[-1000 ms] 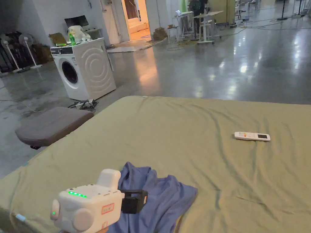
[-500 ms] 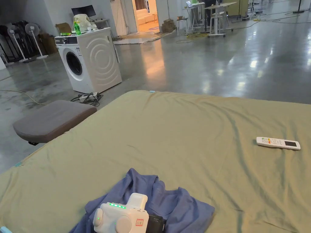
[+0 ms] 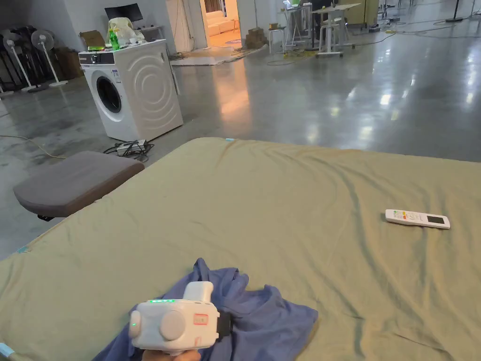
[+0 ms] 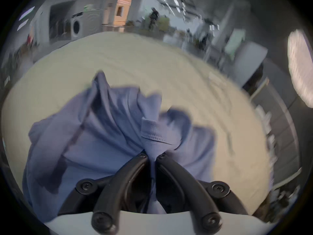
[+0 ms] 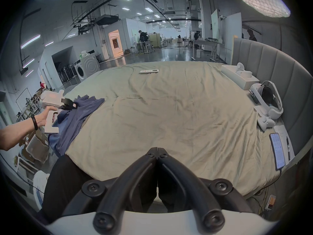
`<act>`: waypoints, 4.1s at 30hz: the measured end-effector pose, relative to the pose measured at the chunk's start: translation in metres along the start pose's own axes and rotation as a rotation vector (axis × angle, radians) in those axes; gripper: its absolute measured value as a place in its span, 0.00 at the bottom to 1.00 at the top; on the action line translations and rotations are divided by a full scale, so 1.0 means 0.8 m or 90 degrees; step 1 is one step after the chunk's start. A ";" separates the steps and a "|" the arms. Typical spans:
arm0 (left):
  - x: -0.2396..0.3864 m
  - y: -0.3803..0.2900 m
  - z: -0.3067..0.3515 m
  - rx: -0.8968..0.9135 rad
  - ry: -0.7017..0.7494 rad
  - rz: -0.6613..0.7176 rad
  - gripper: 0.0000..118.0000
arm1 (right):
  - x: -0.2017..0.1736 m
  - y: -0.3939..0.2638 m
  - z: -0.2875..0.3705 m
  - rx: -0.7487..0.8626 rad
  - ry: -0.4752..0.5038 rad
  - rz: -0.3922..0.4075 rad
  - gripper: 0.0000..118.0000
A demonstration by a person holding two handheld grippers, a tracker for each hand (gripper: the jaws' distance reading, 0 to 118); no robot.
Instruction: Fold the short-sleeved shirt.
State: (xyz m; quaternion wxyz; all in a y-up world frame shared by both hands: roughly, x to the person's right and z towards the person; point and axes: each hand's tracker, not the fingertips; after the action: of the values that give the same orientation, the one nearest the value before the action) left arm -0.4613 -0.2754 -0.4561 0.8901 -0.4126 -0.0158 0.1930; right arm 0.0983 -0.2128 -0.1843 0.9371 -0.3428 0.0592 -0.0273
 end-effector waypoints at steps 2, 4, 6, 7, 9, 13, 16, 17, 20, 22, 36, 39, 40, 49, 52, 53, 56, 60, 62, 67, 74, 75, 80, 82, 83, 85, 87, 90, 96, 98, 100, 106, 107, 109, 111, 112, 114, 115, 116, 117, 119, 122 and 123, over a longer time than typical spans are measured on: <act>0.000 0.011 0.043 0.071 -0.038 0.027 0.05 | 0.005 -0.002 0.010 0.010 -0.001 -0.001 0.00; 0.011 0.031 0.093 0.114 -0.070 0.031 0.05 | 0.012 -0.006 0.020 0.017 0.014 -0.018 0.00; 0.022 0.058 0.139 0.180 -0.067 -0.005 0.05 | 0.016 -0.009 0.030 0.031 0.023 -0.032 0.00; 0.033 0.076 0.164 0.199 -0.058 -0.020 0.05 | 0.017 -0.009 0.036 0.037 0.024 -0.036 0.00; 0.054 0.127 0.220 0.255 -0.071 -0.044 0.05 | 0.018 -0.012 0.051 0.064 0.016 -0.042 0.00; 0.129 0.190 0.305 0.323 -0.048 -0.170 0.05 | 0.028 -0.020 0.077 0.100 0.017 -0.070 0.00; 0.186 0.208 0.314 0.295 -0.050 -0.274 0.05 | 0.036 -0.030 0.088 0.106 0.004 -0.081 0.00; 0.214 0.199 0.311 0.283 -0.052 -0.306 0.05 | 0.039 -0.035 0.091 0.107 -0.002 -0.085 0.00; 0.273 0.165 0.244 0.218 -0.114 -0.362 0.05 | 0.051 -0.049 0.099 0.103 -0.017 -0.100 0.00; 0.313 0.128 0.163 0.155 -0.164 -0.391 0.05 | 0.060 -0.059 0.109 0.103 -0.034 -0.109 0.00; 0.668 -0.380 -0.037 -0.241 -0.497 -0.523 0.05 | 0.157 -0.141 0.192 0.023 -0.249 -0.229 0.00; 0.667 -0.415 -0.009 -0.257 -0.522 -0.546 0.08 | 0.165 -0.159 0.196 0.009 -0.250 -0.245 0.00; 0.665 -0.428 0.000 -0.256 -0.518 -0.558 0.11 | 0.167 -0.163 0.195 0.006 -0.250 -0.255 0.00; 0.572 -0.294 0.074 -0.102 -0.527 -0.438 0.86 | 0.133 -0.089 0.161 0.109 -0.162 -0.179 0.00; 0.501 -0.224 0.182 0.091 -0.447 -0.461 0.86 | 0.103 -0.035 0.154 0.174 -0.106 -0.110 0.00; 0.479 -0.208 0.217 0.160 -0.407 -0.472 0.86 | 0.092 -0.022 0.153 0.194 -0.094 -0.089 0.00; 0.417 -0.176 0.315 0.296 -0.325 -0.468 0.87 | 0.062 0.018 0.147 0.241 -0.047 -0.034 0.00; 0.331 -0.179 0.405 0.419 -0.215 -0.389 0.86 | 0.025 0.051 0.151 0.276 -0.014 0.002 0.00; 0.297 -0.199 0.438 0.470 -0.174 -0.371 0.86 | 0.011 0.062 0.158 0.292 -0.010 0.010 0.00; 0.261 -0.209 0.483 0.506 -0.093 -0.313 0.18 | -0.005 0.067 0.179 0.334 -0.003 0.008 0.00; 0.248 -0.238 0.502 0.496 -0.090 -0.270 0.01 | -0.010 0.056 0.199 0.336 -0.056 0.063 0.00; 0.248 -0.244 0.505 0.515 -0.088 -0.275 0.01 | -0.009 0.056 0.201 0.339 -0.060 0.060 0.00; 0.259 -0.250 0.506 0.497 -0.091 -0.300 0.01 | 0.000 0.061 0.202 0.349 -0.060 0.027 0.00; 0.265 -0.250 0.501 0.497 -0.075 -0.312 0.01 | 0.001 0.061 0.202 0.346 -0.058 0.021 0.00; 0.267 -0.250 0.501 0.493 -0.081 -0.314 0.01 | 0.001 0.060 0.202 0.347 -0.058 0.021 0.00; 0.269 -0.247 0.497 0.488 -0.086 -0.310 0.01 | 0.000 0.060 0.202 0.345 -0.059 0.023 0.00; 0.273 -0.250 0.496 0.483 -0.087 -0.311 0.01 | 0.000 0.058 0.202 0.343 -0.062 0.029 0.00; 0.276 -0.247 0.489 0.466 -0.085 -0.317 0.01 | 0.000 0.056 0.201 0.337 -0.066 0.034 0.00; 0.277 -0.251 0.486 0.462 -0.105 -0.311 0.01 | 0.004 0.057 0.200 0.331 -0.043 0.017 0.00; 0.274 -0.245 0.481 0.458 -0.105 -0.308 0.01 | 0.006 0.056 0.199 0.330 -0.027 0.008 0.00; 0.272 -0.244 0.475 0.447 -0.105 -0.304 0.01 | 0.005 0.054 0.195 0.328 -0.034 0.010 0.00; 0.262 -0.227 0.429 0.385 -0.136 -0.271 0.22 | 0.006 0.046 0.171 0.298 -0.049 0.016 0.00; 0.261 -0.226 0.416 0.377 -0.140 -0.266 0.52 | 0.007 0.045 0.165 0.290 -0.050 0.018 0.00; 0.263 -0.215 0.381 0.334 -0.118 -0.275 0.84 | 0.009 0.043 0.155 0.272 -0.047 0.017 0.00; 0.261 -0.203 0.343 0.290 -0.129 -0.288 0.84 | 0.011 0.041 0.144 0.255 -0.047 0.021 0.00; 0.259 -0.195 0.323 0.264 -0.133 -0.287 0.84 | 0.013 0.039 0.139 0.245 -0.051 0.028 0.00; 0.253 -0.181 0.273 0.219 -0.150 -0.251 0.84 | 0.016 0.035 0.130 0.225 -0.069 0.043 0.00; 0.250 -0.169 0.244 0.193 -0.147 -0.239 0.84 | 0.019 0.032 0.125 0.217 -0.072 0.046 0.00; 0.246 -0.157 0.215 0.160 -0.141 -0.227 0.84 | 0.022 0.030 0.120 0.203 -0.076 0.044 0.00; 0.248 -0.146 0.184 0.135 -0.131 -0.223 0.84 | 0.026 0.028 0.115 0.191 -0.080 0.038 0.00; 0.237 -0.118 0.112 0.059 -0.120 -0.197 0.84 | 0.038 0.020 0.102 0.161 -0.089 0.024 0.00; 0.230 -0.098 0.017 -0.036 -0.090 -0.146 0.84 | 0.054 0.005 0.090 0.121 -0.104 0.002 0.00; 0.227 -0.093 -0.008 -0.062 -0.080 -0.132 0.84 | 0.059 0.001 0.088 0.108 -0.110 -0.008 0.00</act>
State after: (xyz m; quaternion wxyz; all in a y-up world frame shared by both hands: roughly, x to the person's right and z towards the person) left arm -0.2674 -0.2585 -0.4290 0.8814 -0.4385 -0.1235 0.1246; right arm 0.1544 -0.1719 -0.1358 0.9642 -0.2637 -0.0263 -0.0083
